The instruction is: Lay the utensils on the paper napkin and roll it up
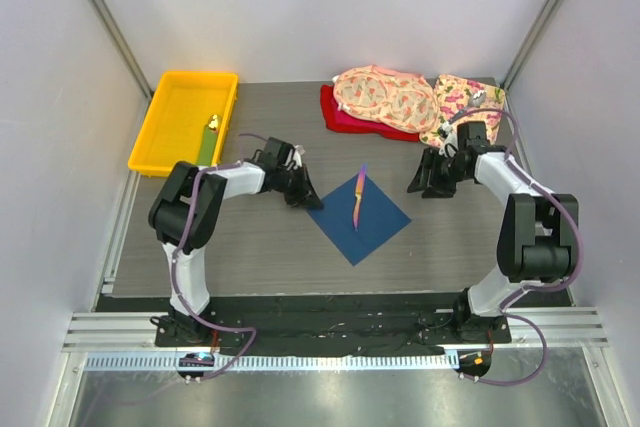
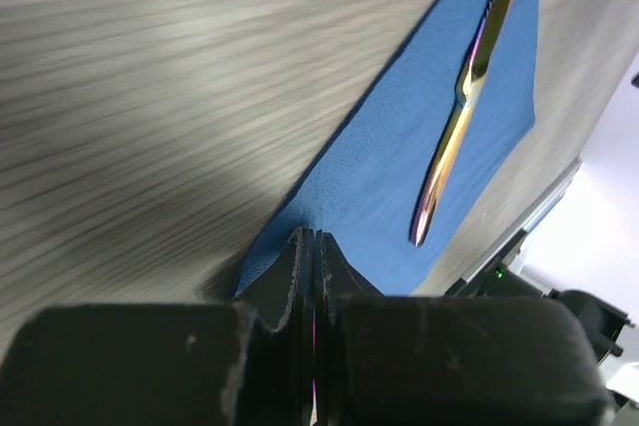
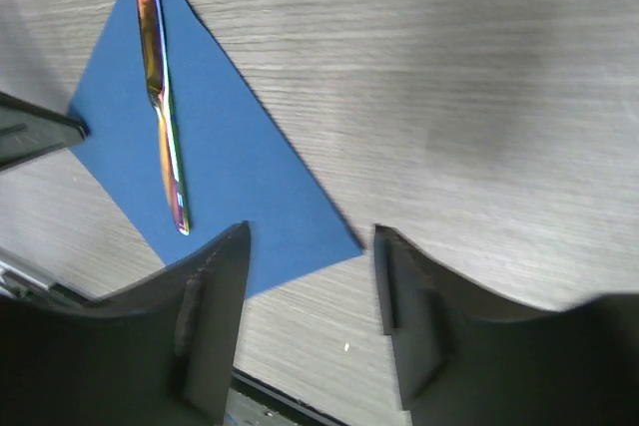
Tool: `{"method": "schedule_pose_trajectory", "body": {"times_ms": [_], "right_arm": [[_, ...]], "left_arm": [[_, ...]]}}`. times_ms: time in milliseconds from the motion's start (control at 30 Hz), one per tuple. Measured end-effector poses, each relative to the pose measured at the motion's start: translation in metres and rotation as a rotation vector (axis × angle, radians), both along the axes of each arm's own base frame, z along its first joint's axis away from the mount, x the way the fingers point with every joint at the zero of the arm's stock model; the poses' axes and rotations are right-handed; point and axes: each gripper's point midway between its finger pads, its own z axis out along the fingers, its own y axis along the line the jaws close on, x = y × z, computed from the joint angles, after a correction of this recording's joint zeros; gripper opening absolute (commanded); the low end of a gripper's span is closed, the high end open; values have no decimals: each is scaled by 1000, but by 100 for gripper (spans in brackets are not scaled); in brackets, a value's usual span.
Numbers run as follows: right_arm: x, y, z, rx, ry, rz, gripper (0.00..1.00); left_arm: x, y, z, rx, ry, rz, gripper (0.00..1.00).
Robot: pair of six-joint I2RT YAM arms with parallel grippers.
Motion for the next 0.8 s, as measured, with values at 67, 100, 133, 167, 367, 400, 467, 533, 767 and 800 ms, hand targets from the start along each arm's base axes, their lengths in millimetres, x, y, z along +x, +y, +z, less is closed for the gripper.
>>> {"method": "schedule_pose_trajectory", "body": {"times_ms": [67,100,133,167,367,400,467,533,767,800], "right_arm": [[3,8,0,6,-3,23,40],[3,13,-1,9,-3,37,37],[3,20,-2,11,-4,57,31],[3,29,-3,12,-5,82,29],[-6,74,-18,24,34,205,23],[-6,79,-21,24,40,217,23],[-7,88,-29,21,55,241,22],[-9,95,-37,15,69,262,22],[-8,103,-54,-10,97,278,17],[-5,102,-54,-16,91,275,17]], "left_arm": [[1,13,0,10,6,31,0],[2,20,0,16,10,47,0],[3,25,0,20,13,59,0],[3,31,-1,28,19,75,0],[-1,53,-1,50,24,126,0],[-2,55,-1,53,24,131,0],[-3,59,-1,59,23,140,0],[-4,60,-1,64,22,145,0],[-4,62,-1,68,24,150,0],[-4,63,-1,68,25,151,0]]}}
